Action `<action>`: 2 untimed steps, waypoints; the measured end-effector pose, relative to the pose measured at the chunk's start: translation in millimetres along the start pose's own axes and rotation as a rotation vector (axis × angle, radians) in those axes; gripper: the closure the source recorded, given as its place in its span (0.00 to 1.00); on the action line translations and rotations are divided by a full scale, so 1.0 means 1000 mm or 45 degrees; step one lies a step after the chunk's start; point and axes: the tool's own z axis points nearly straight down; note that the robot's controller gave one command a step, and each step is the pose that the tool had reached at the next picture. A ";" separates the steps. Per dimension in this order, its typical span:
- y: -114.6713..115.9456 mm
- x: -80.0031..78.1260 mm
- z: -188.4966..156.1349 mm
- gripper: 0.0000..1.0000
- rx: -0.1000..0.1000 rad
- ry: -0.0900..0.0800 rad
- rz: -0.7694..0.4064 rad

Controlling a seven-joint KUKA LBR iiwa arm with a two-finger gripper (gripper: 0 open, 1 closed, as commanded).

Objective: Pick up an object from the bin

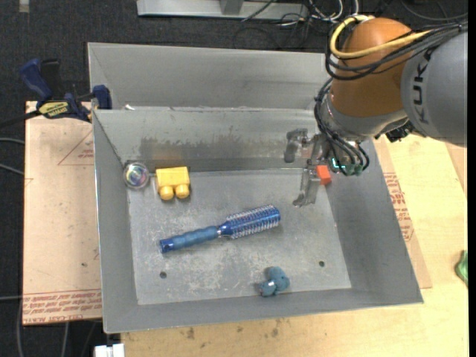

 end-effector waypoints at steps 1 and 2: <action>0.074 0.026 0.137 0.00 -0.001 -0.001 -0.337; 0.071 0.037 0.102 0.00 0.000 -0.010 -0.316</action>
Offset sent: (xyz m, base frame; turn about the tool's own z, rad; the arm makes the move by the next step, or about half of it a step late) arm -0.0250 0.0711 -0.1333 -0.2639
